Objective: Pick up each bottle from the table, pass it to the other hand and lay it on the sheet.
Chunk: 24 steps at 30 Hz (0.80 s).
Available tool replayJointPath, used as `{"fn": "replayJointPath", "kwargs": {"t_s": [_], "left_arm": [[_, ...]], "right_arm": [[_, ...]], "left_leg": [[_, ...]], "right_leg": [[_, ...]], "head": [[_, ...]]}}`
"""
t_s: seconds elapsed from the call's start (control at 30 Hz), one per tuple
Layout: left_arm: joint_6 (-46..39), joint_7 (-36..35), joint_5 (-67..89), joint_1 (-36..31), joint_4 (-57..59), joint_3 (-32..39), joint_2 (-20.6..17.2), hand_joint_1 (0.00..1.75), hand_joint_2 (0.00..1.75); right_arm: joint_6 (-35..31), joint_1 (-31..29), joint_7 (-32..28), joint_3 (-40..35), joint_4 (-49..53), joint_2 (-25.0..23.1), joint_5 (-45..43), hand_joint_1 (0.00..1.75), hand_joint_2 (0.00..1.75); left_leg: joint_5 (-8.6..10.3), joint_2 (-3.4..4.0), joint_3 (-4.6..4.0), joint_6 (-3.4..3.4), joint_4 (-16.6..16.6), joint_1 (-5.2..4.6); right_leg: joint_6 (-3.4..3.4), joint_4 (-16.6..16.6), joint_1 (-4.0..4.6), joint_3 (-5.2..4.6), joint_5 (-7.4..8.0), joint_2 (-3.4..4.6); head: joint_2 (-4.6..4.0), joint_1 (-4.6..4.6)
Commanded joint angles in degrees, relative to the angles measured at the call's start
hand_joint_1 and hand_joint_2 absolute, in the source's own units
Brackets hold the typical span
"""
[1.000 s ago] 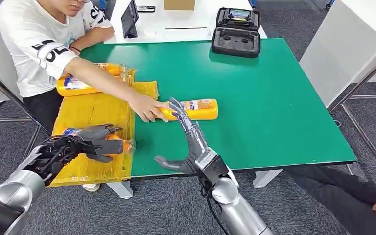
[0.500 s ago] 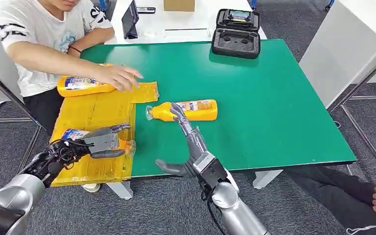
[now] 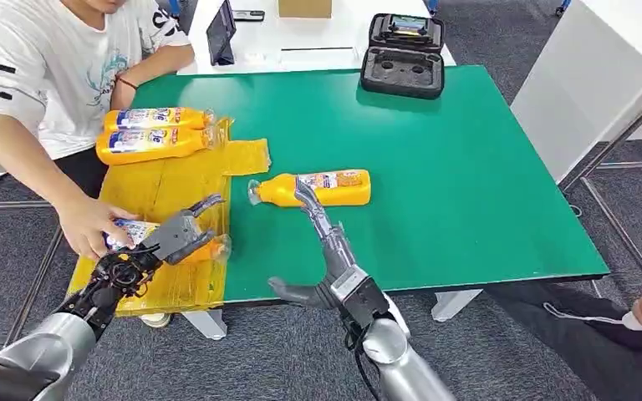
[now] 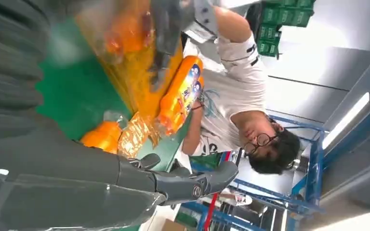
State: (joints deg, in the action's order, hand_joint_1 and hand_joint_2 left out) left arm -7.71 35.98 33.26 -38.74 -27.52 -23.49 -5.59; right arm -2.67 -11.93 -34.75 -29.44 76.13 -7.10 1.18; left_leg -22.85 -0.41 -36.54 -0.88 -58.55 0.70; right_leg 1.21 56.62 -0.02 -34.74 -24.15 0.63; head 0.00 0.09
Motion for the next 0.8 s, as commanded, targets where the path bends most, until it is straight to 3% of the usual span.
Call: {"fn": "replayJointPath", "kwargs": {"t_s": [0.03, 0.07, 0.1, 0.27, 0.37, 0.5, 0.63, 0.7, 0.73, 0.8], "left_arm": [[-32.3, 4.0, -3.9, 6.0, -22.1, 13.1, 5.6, 0.0, 0.0], [-32.3, 4.0, 1.9, 7.7, -26.9, 17.2, 6.5, 0.0, 0.0], [-32.3, 4.0, 9.5, 10.7, -36.3, 24.2, 9.7, 0.0, 0.0], [-32.3, 4.0, 8.9, 13.2, -51.0, 30.0, 13.8, 0.0, 0.0], [-32.3, 4.0, 7.0, 13.5, -50.5, 29.3, 13.9, 0.0, 0.0], [-32.3, 4.0, -1.0, 15.1, -50.0, 28.9, 14.8, 0.0, 0.0], [-32.3, 4.0, -17.9, 19.5, -44.6, 23.5, 13.2, 0.0, 0.0], [-31.7, 4.0, -33.9, 23.4, -42.5, 19.2, 11.3, 0.0, 0.0], [-30.5, 4.0, -37.5, 25.2, -43.1, 18.2, 10.8, 0.0, 1.75], [-32.1, 4.0, -37.3, 28.5, -45.9, 17.8, 11.0, 0.0, 1.75]], "right_arm": [[-1.3, -3.6, -0.3, -3.2, -3.7, 0.8, -1.4, 0.0, 1.75], [-1.3, -3.7, -0.5, -3.6, -4.2, 0.9, -1.6, 0.0, 1.75], [-1.4, -4.1, -1.3, -4.6, -5.4, 1.0, -2.2, 0.0, 1.75], [-2.7, -5.9, -1.4, -6.0, -7.0, 1.3, -1.4, 0.0, 1.75], [-2.9, -6.1, -1.2, -5.9, -7.1, 1.5, -1.2, 0.0, 1.75], [-5.9, -7.2, 0.9, -5.8, -7.9, 2.9, 3.6, 0.0, 1.75], [-7.3, -10.6, 5.8, -3.1, -11.6, 6.7, 9.7, 0.0, 1.75], [-8.2, -15.6, 9.2, -0.8, -17.0, 9.8, 15.3, 0.0, 1.75], [-8.0, -17.9, 9.0, 0.4, -20.2, 10.3, 16.5, 0.0, 1.75], [-7.7, -24.2, 11.0, -0.3, -28.0, 11.7, 20.9, 0.0, 1.75]], "left_leg": [[-0.01, -0.06, -0.07, -0.03, 0.0, -0.04], [-0.06, -0.01, -0.01, -0.04, 0.0, -0.05], [-0.05, 0.04, -0.06, -0.03, 0.0, -0.03], [-0.05, 0.05, -0.24, -0.03, -0.1, 0.01], [-0.19, 0.39, -0.03, -0.03, 0.0, -0.06], [-0.07, 0.15, -0.23, -0.01, 0.0, 0.01], [-0.05, 0.18, -0.09, -0.04, 0.1, -0.06], [-0.05, 0.17, -0.07, -0.05, 0.1, -0.07], [-0.06, 0.17, 0.09, -0.07, 0.2, -0.12], [-0.07, 0.26, 0.1, -0.08, 0.2, -0.18]], "right_leg": [[0.04, 0.0, -0.03, -0.03, -0.04, -0.13], [0.05, 0.0, -0.04, 0.02, -0.07, -0.11], [0.05, 0.0, -0.02, -0.02, -0.03, -0.02], [0.04, 0.0, 0.02, -0.19, -0.04, -0.03], [0.05, -0.1, -0.04, -0.07, -0.08, 0.25], [0.02, -0.1, 0.01, -0.23, -0.03, 0.08], [0.06, -0.1, -0.06, -0.1, -0.02, 0.1], [0.07, -0.1, -0.07, -0.07, -0.01, 0.1], [0.09, -0.2, -0.11, 0.08, -0.02, 0.08], [0.11, -0.2, -0.17, 0.04, -0.01, 0.16]], "head": [[0.0, 0.02], [0.0, 0.0], [0.0, 0.02], [0.0, 0.04], [0.0, 0.0], [0.0, 0.02], [0.0, 0.0], [0.0, 0.0], [0.0, 0.02], [0.0, -0.04]]}}
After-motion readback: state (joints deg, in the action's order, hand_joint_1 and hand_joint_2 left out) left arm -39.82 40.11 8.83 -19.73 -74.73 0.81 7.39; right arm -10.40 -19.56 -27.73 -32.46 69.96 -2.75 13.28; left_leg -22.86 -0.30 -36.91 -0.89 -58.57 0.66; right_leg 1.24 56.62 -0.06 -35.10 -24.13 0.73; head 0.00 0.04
